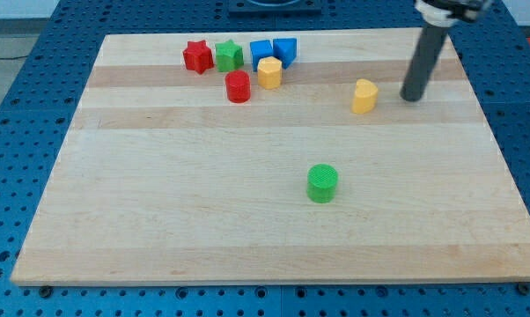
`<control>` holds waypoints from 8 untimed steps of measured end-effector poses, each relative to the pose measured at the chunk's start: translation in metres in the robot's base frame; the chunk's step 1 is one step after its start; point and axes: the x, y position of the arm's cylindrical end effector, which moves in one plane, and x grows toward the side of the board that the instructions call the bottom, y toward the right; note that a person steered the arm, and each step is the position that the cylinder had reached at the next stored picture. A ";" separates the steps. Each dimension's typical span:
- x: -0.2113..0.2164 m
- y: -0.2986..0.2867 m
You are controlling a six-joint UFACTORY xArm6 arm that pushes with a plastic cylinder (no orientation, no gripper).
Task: Place the heart bottom right to the hexagon
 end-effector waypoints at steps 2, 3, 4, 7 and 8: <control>0.021 -0.027; 0.052 -0.029; 0.048 -0.048; 0.017 -0.046; 0.003 -0.051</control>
